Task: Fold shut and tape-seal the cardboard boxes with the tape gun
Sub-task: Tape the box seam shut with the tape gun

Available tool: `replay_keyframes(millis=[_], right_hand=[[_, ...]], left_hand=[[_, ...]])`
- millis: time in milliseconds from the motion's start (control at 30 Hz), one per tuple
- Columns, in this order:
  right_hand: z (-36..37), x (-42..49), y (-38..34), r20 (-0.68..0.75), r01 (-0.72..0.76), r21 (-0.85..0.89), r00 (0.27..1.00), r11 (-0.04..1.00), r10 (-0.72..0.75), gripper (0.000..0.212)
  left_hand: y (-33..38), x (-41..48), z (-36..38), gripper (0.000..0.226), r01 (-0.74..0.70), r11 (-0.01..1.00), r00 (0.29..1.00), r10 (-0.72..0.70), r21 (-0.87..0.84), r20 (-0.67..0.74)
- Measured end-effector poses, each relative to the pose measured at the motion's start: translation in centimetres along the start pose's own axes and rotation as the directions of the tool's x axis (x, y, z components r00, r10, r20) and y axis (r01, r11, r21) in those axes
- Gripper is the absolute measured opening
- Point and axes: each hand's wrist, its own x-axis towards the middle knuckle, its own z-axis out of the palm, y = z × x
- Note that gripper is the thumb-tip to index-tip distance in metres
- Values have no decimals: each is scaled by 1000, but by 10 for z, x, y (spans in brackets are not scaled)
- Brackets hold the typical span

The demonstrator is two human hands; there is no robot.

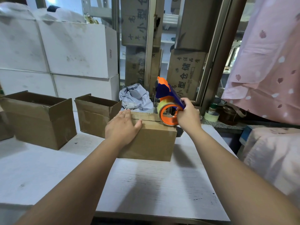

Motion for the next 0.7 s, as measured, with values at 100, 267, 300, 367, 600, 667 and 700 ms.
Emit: replay_keyframes(millis=[100,267,300,367,600,667,700], right_hand=[[5,-3,5,-21,-81,107,996,991,84,32],[11,-6,8,-45,-148,177,986,973,158,33],[9,-6,7,-46,-144,159,987,977,153,35],[4,-4,5,-55,-117,112,991,987,124,38],[-9,1,-3,-33,67,-80,997,995,-70,44],[-10,1,-4,-29,70,-93,997,993,-73,43],[-10,1,-5,-26,75,-97,997,992,-78,43]], left_hand=[[2,-1,-2,68,29,999,1000,-30,-24,-10],[1,2,0,70,62,997,998,-63,-47,-5],[1,2,1,67,47,998,999,-47,-35,-11],[0,3,1,64,2,1000,1000,-2,4,-6],[-5,5,2,79,-62,997,996,58,51,71],[-6,6,0,81,-73,996,992,67,55,107],[-7,6,-1,81,-75,996,991,69,51,116]])
